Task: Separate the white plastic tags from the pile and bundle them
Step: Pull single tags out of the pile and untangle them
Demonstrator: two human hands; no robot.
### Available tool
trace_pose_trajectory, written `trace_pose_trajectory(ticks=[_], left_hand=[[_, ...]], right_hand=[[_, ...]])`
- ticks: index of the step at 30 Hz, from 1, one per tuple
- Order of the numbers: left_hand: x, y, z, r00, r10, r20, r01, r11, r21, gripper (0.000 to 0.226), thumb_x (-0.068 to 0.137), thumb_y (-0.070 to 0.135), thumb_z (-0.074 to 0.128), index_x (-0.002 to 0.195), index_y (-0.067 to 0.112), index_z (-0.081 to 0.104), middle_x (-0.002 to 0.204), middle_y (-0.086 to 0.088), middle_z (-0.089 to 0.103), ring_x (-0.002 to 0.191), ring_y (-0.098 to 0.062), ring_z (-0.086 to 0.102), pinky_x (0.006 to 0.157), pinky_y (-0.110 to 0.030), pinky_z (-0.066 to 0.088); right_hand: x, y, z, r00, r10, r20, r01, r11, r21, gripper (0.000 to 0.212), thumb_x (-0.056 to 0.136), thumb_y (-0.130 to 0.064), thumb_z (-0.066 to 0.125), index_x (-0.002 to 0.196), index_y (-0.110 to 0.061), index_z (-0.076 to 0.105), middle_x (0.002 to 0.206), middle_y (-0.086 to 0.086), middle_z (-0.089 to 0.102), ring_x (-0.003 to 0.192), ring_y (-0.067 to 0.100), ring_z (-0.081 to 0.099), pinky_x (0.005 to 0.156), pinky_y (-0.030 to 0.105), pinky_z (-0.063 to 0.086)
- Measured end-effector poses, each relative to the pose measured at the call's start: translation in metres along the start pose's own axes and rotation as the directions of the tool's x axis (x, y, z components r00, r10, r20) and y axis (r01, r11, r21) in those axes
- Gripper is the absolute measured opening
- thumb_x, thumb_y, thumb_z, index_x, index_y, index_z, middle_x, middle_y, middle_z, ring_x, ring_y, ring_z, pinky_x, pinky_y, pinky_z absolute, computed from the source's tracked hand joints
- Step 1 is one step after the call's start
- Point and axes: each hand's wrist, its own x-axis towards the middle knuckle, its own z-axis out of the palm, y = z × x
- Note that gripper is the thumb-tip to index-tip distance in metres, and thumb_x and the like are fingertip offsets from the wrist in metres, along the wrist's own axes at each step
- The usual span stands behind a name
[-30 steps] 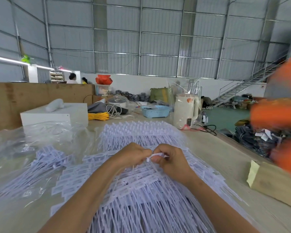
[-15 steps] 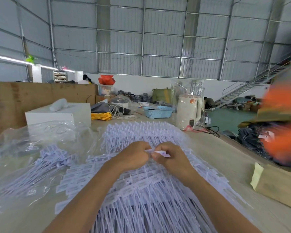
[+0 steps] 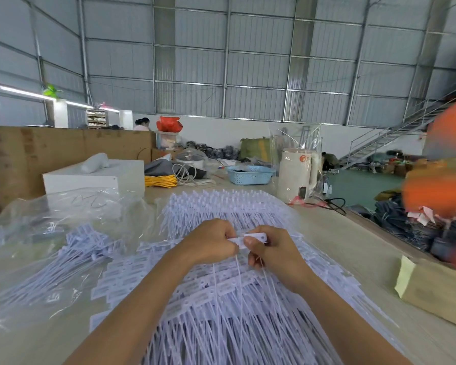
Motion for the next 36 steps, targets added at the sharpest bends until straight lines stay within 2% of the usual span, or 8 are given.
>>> trace_pose_trajectory(ticks=[4,12,18,21,24,27,29,36], left_hand=[[0.001,-0.004,0.000,0.998,-0.059,0.010,0.060,0.993,-0.097,0.023,0.087,0.027,0.064,0.067,0.017,0.062,0.055,0.005,0.061,0.054,-0.011,0.053,0.054,-0.022,0.039],[0.001,-0.001,0.000,0.990,-0.136,0.042,0.142,0.957,-0.254,0.039,0.089,0.021,0.062,0.055,0.007,0.051,0.046,-0.002,0.045,0.045,-0.015,0.042,0.053,-0.025,0.030],[0.001,-0.001,-0.007,0.946,-0.118,0.303,0.282,0.762,-0.583,0.036,0.094,0.017,0.052,0.059,0.013,0.044,0.036,0.008,0.030,0.031,-0.005,0.023,0.039,-0.018,0.018],[-0.004,0.002,-0.014,0.925,0.014,0.379,0.230,0.773,-0.591,0.041,0.089,0.019,0.054,0.048,0.019,0.052,0.038,0.009,0.026,0.033,-0.005,0.019,0.038,-0.017,0.015],[-0.011,0.008,-0.024,0.938,0.109,0.328,0.110,0.805,-0.583,0.047,0.087,0.018,0.058,0.040,0.019,0.057,0.039,0.008,0.032,0.035,-0.007,0.026,0.042,-0.020,0.019],[-0.010,0.009,-0.025,0.991,0.027,0.133,0.037,0.890,-0.454,0.043,0.092,0.027,0.058,0.050,0.019,0.058,0.043,0.003,0.046,0.042,-0.011,0.040,0.051,-0.024,0.027],[-0.008,0.005,-0.021,0.995,-0.005,0.101,0.040,0.935,-0.354,0.039,0.094,0.033,0.056,0.059,0.015,0.056,0.050,0.001,0.053,0.047,-0.013,0.043,0.051,-0.023,0.030],[-0.005,-0.002,-0.013,0.985,-0.042,0.170,0.074,0.980,-0.185,0.011,0.093,0.023,0.056,0.086,0.015,0.059,0.068,0.000,0.053,0.044,-0.010,0.042,0.043,-0.015,0.029]], right_hand=[[-0.001,0.000,-0.002,1.000,0.001,-0.013,-0.001,1.000,-0.024,0.010,0.093,-0.003,0.055,0.089,0.004,0.059,0.056,0.011,0.057,0.041,0.010,0.052,0.043,0.020,0.042],[-0.001,-0.003,0.000,0.998,-0.068,-0.011,0.065,0.982,-0.179,0.007,0.090,-0.001,0.058,0.083,-0.001,0.059,0.056,0.009,0.055,0.037,0.005,0.049,0.041,0.019,0.042],[-0.001,-0.002,-0.001,0.931,-0.363,-0.029,0.333,0.882,-0.333,0.022,0.087,0.008,0.056,0.074,-0.010,0.056,0.079,0.006,0.050,0.054,0.015,0.054,0.043,0.038,0.053],[0.007,0.003,-0.008,0.945,-0.280,-0.170,0.218,0.924,-0.313,0.022,0.088,0.005,0.057,0.075,-0.012,0.057,0.074,0.005,0.053,0.048,0.006,0.055,0.039,0.024,0.049],[0.015,0.008,-0.041,0.915,0.039,-0.401,0.006,0.994,0.110,0.011,0.090,0.003,0.054,0.083,-0.004,0.057,0.059,0.007,0.052,0.038,0.004,0.050,0.039,0.017,0.044],[0.018,-0.006,-0.070,0.906,0.239,-0.349,0.137,0.615,0.777,0.006,0.095,0.000,0.045,0.095,0.000,0.051,0.057,0.002,0.052,0.039,0.004,0.046,0.040,0.012,0.041],[0.016,-0.017,-0.075,0.921,0.204,-0.333,0.215,0.449,0.868,0.005,0.095,-0.002,0.045,0.093,-0.004,0.050,0.065,0.002,0.052,0.042,0.004,0.048,0.042,0.010,0.042],[0.008,-0.029,-0.018,0.979,0.205,-0.001,-0.199,0.952,0.233,0.010,0.089,-0.002,0.058,0.079,-0.001,0.058,0.068,0.007,0.058,0.055,0.010,0.058,0.052,0.018,0.049]])
